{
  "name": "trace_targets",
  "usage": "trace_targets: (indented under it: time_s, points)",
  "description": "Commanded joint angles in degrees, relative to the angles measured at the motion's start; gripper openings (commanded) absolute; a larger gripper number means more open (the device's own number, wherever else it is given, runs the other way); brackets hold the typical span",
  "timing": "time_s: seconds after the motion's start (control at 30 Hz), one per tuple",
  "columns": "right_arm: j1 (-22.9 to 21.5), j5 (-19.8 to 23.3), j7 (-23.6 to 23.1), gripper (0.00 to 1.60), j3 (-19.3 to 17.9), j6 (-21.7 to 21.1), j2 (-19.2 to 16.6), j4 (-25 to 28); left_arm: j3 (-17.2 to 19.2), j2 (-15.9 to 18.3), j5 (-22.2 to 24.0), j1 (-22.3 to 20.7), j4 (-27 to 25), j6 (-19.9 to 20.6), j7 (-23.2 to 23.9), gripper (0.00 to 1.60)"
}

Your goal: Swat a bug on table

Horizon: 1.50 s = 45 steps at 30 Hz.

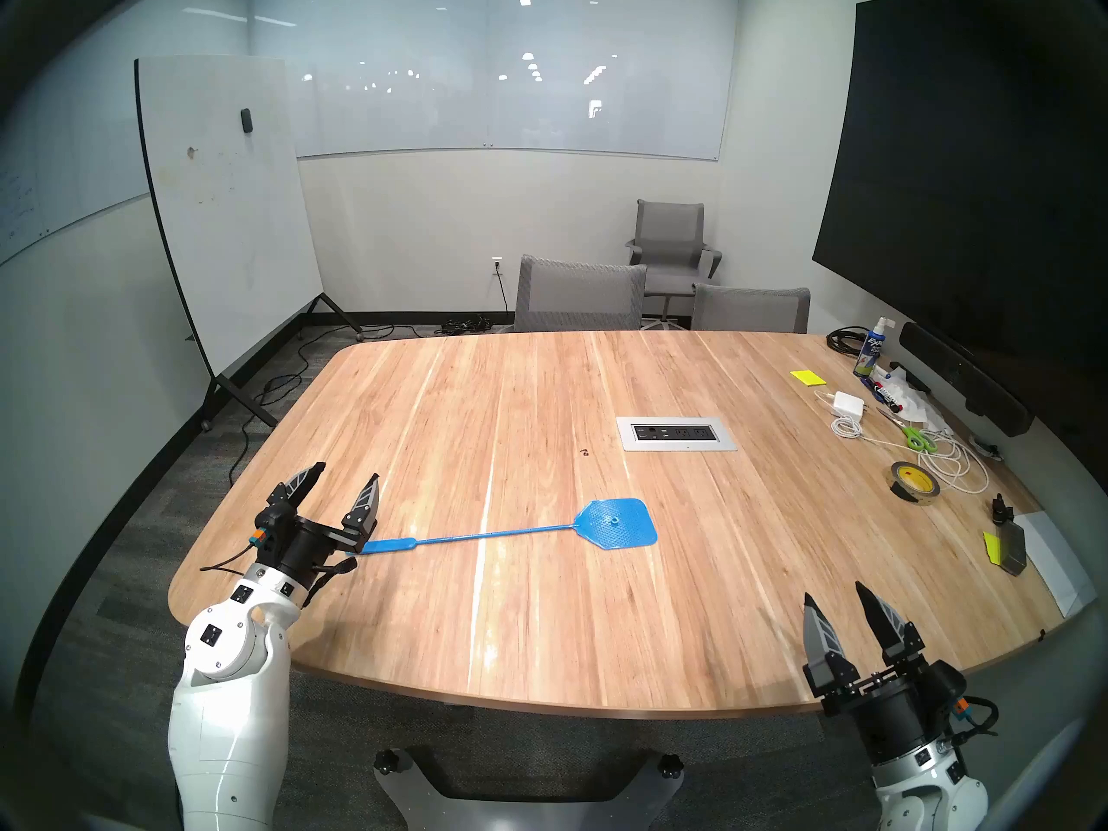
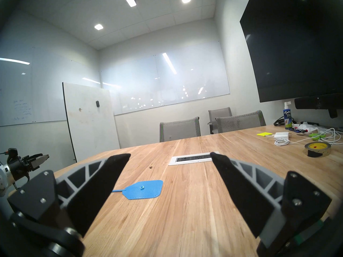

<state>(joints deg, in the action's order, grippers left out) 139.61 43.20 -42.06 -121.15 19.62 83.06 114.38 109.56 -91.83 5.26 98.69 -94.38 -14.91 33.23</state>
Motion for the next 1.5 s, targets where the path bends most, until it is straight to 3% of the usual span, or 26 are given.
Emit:
trace_targets:
  time_s: [0.0,0.3,0.57,0.93,1.47]
  points:
    - [-0.04,0.01,-0.03,1.6,0.02,0.01,-0.02,0.73,0.36,0.73,1.15,-0.06,-0.4,-0.47,1.3,1.6]
    - [-0.05,0.01,-0.05,1.6,0.02,0.01,-0.02,0.72,0.57,1.5,-0.06,0.27,-1.17,-3.05,2.22,1.6]
    - [-0.05,0.0,-0.06,1.6,0.01,0.01,-0.01,0.72,0.95,3.72,-2.3,1.46,-1.88,-2.54,4.06,1.6]
    - [-0.06,0.0,-0.07,1.6,0.01,0.01,-0.01,0.72,2.9,6.04,-4.2,1.64,-2.32,0.44,6.19,1.6]
    - [-0.07,0.0,-0.08,1.6,0.0,0.0,0.0,0.71,3.66,10.54,-5.94,0.62,-1.98,8.64,12.2,1.6]
